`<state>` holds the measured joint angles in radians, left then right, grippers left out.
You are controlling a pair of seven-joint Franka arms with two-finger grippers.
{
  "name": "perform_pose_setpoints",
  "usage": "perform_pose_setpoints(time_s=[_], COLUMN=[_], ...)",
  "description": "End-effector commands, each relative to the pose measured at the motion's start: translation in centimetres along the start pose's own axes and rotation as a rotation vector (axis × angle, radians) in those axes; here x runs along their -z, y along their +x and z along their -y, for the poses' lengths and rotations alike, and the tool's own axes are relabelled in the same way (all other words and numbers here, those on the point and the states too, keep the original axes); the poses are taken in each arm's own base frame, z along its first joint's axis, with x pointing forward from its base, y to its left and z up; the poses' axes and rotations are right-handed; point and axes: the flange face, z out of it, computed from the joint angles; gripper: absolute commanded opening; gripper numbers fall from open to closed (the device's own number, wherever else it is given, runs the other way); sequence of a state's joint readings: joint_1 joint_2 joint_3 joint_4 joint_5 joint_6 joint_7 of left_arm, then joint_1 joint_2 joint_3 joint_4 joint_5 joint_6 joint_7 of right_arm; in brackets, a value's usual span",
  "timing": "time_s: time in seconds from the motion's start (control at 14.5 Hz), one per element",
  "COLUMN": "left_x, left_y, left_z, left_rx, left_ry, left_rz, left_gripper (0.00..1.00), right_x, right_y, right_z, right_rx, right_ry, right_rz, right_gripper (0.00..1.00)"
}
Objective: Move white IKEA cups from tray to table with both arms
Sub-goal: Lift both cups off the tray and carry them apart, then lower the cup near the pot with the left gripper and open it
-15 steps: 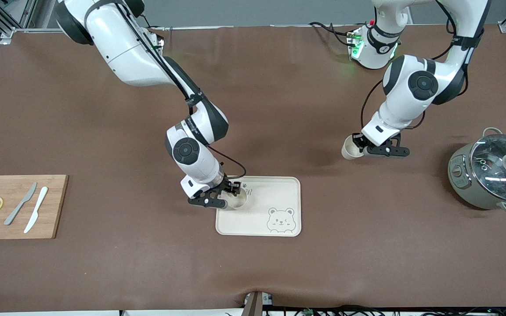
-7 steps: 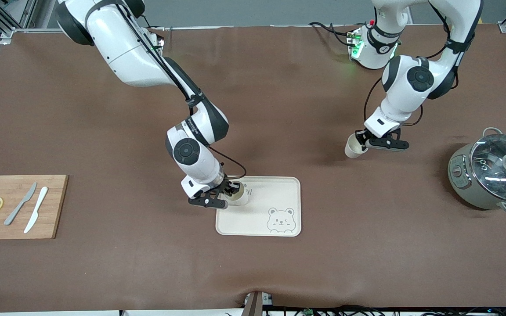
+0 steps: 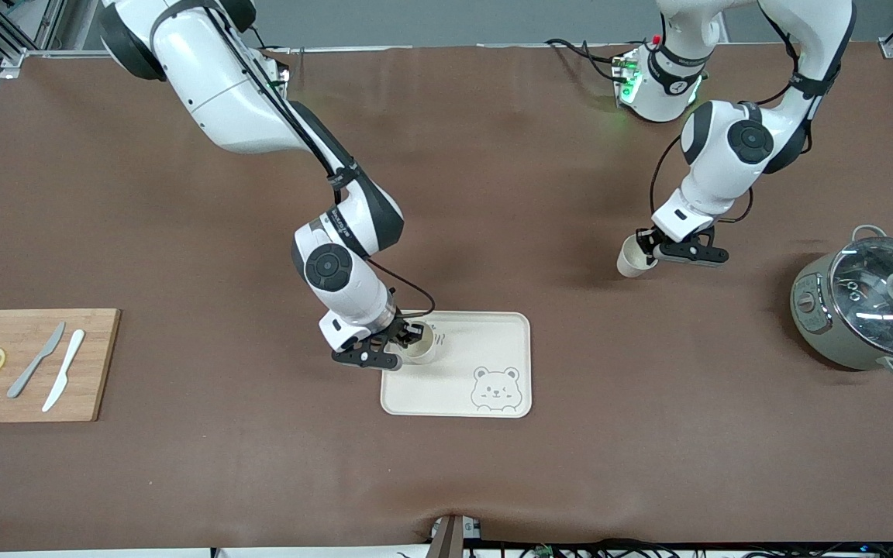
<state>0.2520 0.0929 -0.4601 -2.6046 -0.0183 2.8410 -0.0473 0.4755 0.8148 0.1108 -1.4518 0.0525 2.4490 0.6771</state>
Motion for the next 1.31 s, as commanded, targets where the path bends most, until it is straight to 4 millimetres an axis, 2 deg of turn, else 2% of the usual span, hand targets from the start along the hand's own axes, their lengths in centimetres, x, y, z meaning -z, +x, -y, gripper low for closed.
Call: perform_pose_setpoints(time_s=[0.0, 0.21, 0.41, 0.62, 0.83, 0.96, 1.1, 1.17, 1.24], left_x=[-0.3, -0.7, -1.1, -1.4, -1.5, -1.8, -1.9, -1.8, -1.8], left_y=[-0.5, -0.7, -0.9, -1.0, -1.1, -1.1, -1.1, -1.1, -1.1], left_z=[0.9, 1.0, 1.0, 1.0, 1.2, 1.3, 1.2, 1.2, 1.0], left_rx=[0.013, 0.009, 0.012, 0.013, 0.016, 0.014, 0.005, 0.005, -0.007], left_ry=[-0.006, -0.01, -0.013, -0.016, -0.017, -0.02, -0.021, -0.021, -0.02], left_rz=[-0.004, 0.009, 0.022, 0.03, 0.033, 0.038, 0.04, 0.04, 0.041], left_gripper=[0.0, 0.0, 0.0, 0.0, 0.0, 0.0, 0.0, 0.19, 0.61], right_x=[0.5, 2.6, 8.2, 14.7, 20.1, 22.0, 22.9, 23.1, 23.3], right_y=[0.3, 1.1, 2.5, 4.6, 4.7, 5.3, 6.1, 6.6, 7.2], right_z=[0.6, 0.1, -1.5, -6.5, -12.0, -17.2, -22.4, -25.1, -27.6], right_rx=[-0.007, -0.027, -0.031, 0.056, 0.12, 0.192, 0.266, 0.296, 0.325], right_ry=[-0.005, -0.006, -0.06, -0.116, -0.141, -0.144, -0.141, -0.139, -0.133], right_rz=[-0.013, -0.003, 0.032, 0.1, 0.132, 0.143, 0.158, 0.168, 0.174], right_gripper=[0.0, 0.0, 0.0, 0.0, 0.0, 0.0, 0.0, 0.0, 0.0])
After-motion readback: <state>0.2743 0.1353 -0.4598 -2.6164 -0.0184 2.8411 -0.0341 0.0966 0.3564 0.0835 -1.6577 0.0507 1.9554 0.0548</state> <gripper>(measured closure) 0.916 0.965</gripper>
